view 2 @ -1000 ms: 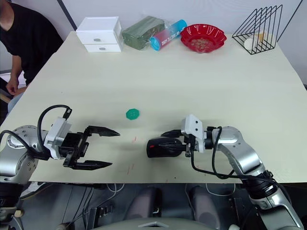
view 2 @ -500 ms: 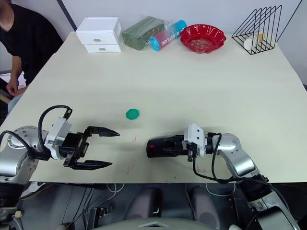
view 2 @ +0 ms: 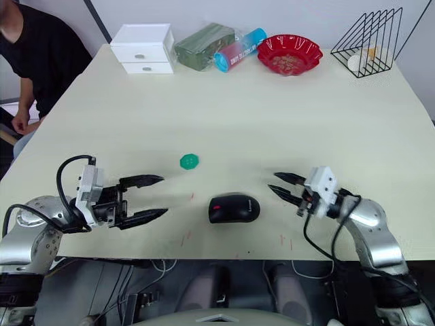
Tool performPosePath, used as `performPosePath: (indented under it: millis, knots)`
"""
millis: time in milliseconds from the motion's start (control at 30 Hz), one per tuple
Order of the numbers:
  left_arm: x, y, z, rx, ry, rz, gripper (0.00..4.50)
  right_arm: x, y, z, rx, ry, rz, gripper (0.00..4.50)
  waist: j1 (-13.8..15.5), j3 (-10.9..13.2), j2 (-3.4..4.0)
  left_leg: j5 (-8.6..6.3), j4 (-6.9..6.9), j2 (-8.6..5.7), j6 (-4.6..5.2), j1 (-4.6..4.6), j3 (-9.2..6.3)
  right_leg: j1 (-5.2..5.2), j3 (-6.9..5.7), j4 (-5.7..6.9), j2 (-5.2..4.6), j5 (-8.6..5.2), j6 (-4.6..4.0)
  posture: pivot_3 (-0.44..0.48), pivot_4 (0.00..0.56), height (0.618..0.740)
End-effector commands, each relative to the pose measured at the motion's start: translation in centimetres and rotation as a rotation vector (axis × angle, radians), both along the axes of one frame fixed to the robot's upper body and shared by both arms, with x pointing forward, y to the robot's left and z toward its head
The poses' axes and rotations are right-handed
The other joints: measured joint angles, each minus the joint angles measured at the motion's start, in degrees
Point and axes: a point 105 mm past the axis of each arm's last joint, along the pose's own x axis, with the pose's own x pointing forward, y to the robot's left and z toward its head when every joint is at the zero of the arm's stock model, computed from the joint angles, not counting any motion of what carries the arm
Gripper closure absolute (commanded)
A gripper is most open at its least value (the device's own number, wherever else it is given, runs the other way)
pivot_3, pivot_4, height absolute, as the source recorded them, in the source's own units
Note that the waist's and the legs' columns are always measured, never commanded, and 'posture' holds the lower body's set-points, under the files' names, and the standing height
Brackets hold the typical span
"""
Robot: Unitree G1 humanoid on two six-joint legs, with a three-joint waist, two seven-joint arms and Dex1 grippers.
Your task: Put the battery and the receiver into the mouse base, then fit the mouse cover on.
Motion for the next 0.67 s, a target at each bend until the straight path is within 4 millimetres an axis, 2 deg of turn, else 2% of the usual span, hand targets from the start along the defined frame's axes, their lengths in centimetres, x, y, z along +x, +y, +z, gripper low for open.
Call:
performPosePath:
  millis: [33,67,100,200,267,367,467,667]
  knots:
    - [0.3,1.0,0.3,0.002,-0.036,0.130,0.00,-0.5,-3.2,1.1,0.013,-0.056,-0.122,2.96,0.0,0.0,0.00,0.00,0.00,0.00,0.00,0.05,0.02,0.03,0.02,-0.02,-0.01,0.00,0.00,0.000,0.150,0.740]
    - [0.4,1.2,0.3,-0.005,-0.035,0.154,0.00,-0.7,-3.6,1.0,0.008,-0.051,-0.139,2.96,-0.1,0.0,0.00,0.00,0.00,0.00,0.00,0.05,0.02,0.05,0.02,-0.02,-0.02,0.01,0.01,0.000,0.150,0.740]
    - [0.6,1.8,-0.1,0.003,-0.028,0.206,0.00,-0.8,-5.0,0.6,-0.003,-0.046,-0.191,2.96,-0.2,0.0,-0.01,0.00,0.00,0.00,0.00,0.07,0.03,0.05,0.03,-0.01,-0.02,0.01,0.01,0.000,0.150,0.740]
    - [0.9,3.4,-1.2,0.045,-0.023,0.341,0.00,-1.5,-8.7,-0.2,-0.021,-0.020,-0.330,2.27,-0.2,0.0,0.01,0.00,0.01,0.00,0.00,0.21,0.01,0.15,0.05,0.03,0.01,0.01,0.00,0.000,0.150,0.740]
    - [0.8,3.9,-1.7,0.059,-0.018,0.373,0.00,-1.9,-9.6,-0.5,-0.026,-0.015,-0.363,1.21,-0.1,0.0,0.00,0.00,-0.01,0.00,0.00,0.21,0.04,0.17,0.06,0.00,0.00,0.00,0.00,0.000,0.150,0.740]
    - [0.5,4.8,-2.3,0.081,0.001,0.418,0.00,-2.6,-11.1,-0.9,-0.025,0.001,-0.415,0.10,-0.3,0.0,0.01,0.00,-0.02,0.00,0.00,0.22,0.05,0.17,0.07,-0.02,0.01,0.01,0.00,0.000,0.150,0.740]
    - [0.3,6.0,-2.9,0.093,0.025,0.472,0.00,-3.5,-12.9,-1.5,-0.013,0.032,-0.470,0.10,-0.2,0.0,0.01,0.00,-0.04,0.01,0.00,0.29,0.07,0.22,0.10,-0.01,0.01,0.00,0.00,0.000,0.150,0.740]
    - [-0.1,7.4,-3.6,0.157,-0.001,0.530,0.00,-4.4,-13.5,-2.3,-0.016,0.060,-0.481,0.10,-0.2,0.0,0.01,0.00,-0.07,0.01,0.00,0.35,0.13,0.23,0.16,-0.01,0.00,0.00,0.00,0.000,0.150,0.740]
